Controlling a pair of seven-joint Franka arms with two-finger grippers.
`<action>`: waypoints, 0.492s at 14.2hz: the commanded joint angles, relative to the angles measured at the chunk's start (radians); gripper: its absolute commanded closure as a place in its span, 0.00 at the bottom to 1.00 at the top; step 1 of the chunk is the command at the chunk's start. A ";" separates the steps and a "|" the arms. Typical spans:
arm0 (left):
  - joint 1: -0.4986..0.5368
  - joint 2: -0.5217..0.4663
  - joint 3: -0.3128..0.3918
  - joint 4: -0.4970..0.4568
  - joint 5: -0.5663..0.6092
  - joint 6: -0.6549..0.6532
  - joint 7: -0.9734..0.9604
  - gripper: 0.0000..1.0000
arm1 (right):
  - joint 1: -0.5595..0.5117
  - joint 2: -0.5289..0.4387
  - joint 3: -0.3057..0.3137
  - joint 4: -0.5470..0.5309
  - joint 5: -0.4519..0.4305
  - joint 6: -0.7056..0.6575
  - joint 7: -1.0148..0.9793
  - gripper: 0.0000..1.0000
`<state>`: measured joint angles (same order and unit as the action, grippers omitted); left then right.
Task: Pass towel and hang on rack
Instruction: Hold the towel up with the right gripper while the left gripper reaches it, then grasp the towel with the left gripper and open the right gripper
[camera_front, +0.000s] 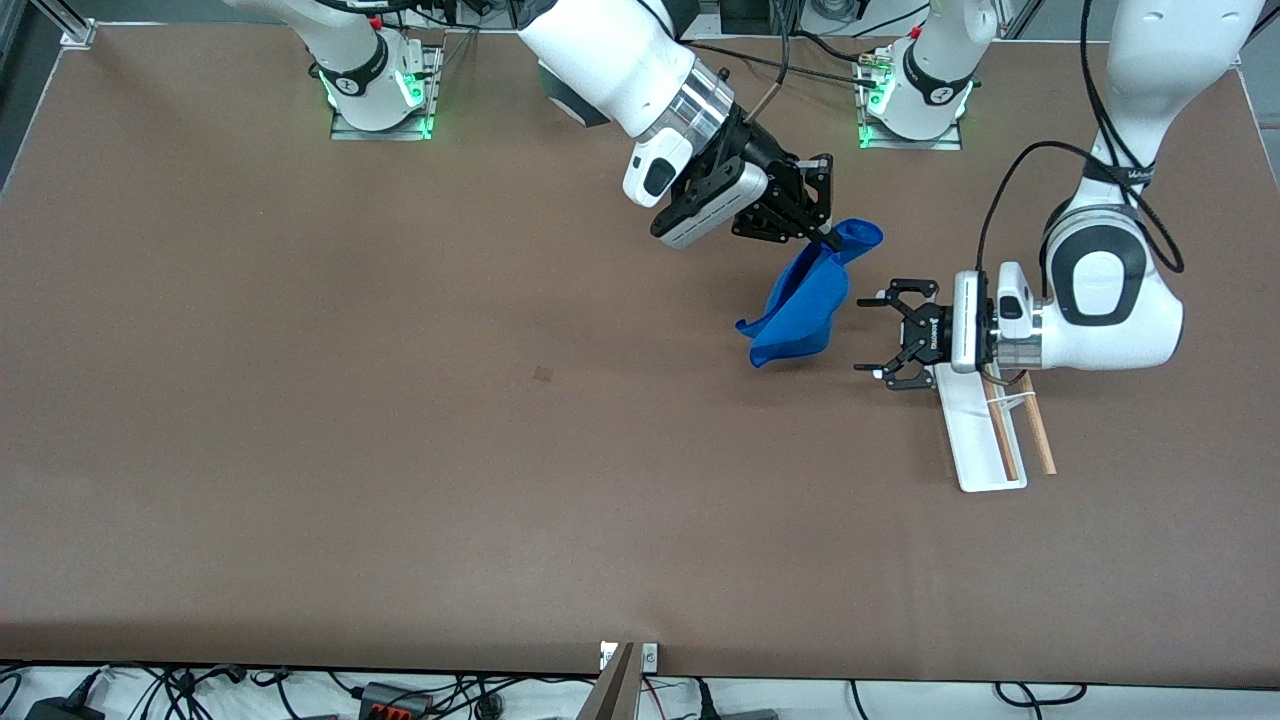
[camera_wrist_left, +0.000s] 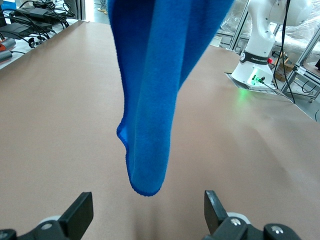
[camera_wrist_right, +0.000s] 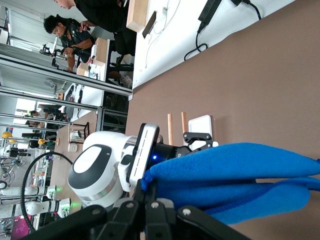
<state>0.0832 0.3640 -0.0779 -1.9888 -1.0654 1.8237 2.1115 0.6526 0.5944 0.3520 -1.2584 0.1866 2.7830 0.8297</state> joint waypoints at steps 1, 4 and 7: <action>-0.006 -0.076 -0.037 -0.082 -0.028 0.049 0.028 0.03 | 0.007 0.001 -0.004 -0.001 -0.016 0.023 0.009 1.00; -0.008 -0.068 -0.081 -0.085 -0.065 0.089 0.028 0.03 | 0.007 0.001 -0.004 -0.001 -0.016 0.023 0.009 1.00; -0.008 -0.060 -0.117 -0.087 -0.082 0.138 0.028 0.03 | 0.007 0.001 -0.004 -0.006 -0.016 0.023 0.009 1.00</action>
<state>0.0691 0.3195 -0.1743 -2.0499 -1.1157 1.9294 2.1129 0.6528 0.5947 0.3520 -1.2585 0.1866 2.7837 0.8297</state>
